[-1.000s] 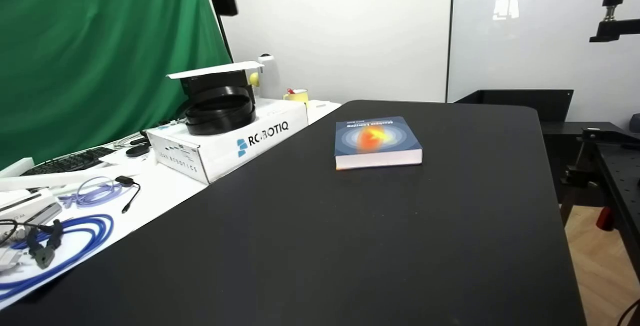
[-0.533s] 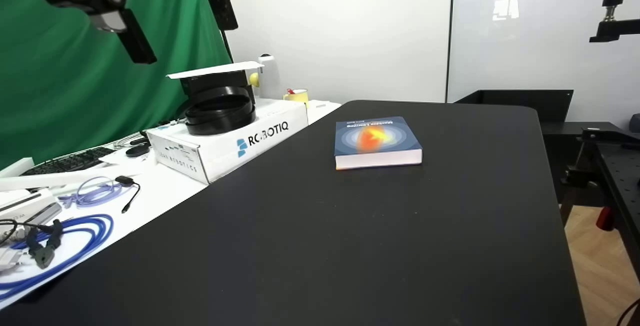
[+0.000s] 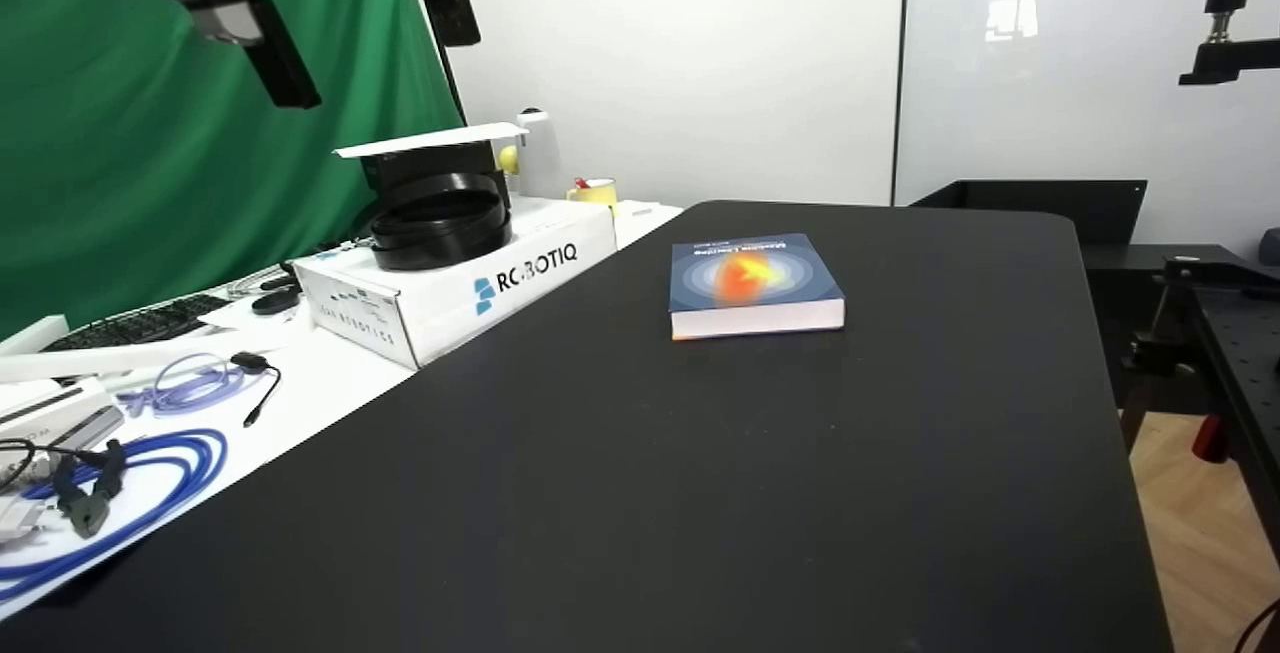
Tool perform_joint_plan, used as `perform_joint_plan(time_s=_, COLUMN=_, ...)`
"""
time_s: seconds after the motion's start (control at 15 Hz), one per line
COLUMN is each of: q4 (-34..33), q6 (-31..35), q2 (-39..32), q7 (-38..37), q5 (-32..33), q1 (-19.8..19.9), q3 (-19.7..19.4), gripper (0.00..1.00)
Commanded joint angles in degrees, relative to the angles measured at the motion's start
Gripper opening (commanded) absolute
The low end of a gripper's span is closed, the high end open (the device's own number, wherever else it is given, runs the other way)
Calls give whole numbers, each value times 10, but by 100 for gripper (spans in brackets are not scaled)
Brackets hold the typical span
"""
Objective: Place the bottle in the middle of the table
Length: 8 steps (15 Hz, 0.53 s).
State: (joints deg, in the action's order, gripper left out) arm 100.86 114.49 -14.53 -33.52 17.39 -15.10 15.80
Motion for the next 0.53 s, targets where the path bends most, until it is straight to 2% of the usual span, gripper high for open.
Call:
perform_joint_plan(time_s=0.0, q4=-46, q6=13, q2=-36, q7=-10, q5=22, q1=-30, q3=-32, gripper=100)
perform_joint_plan(time_s=0.47, q4=-239, q6=23, q2=-183, q7=15, q5=9, q1=-65, q3=-79, gripper=100)
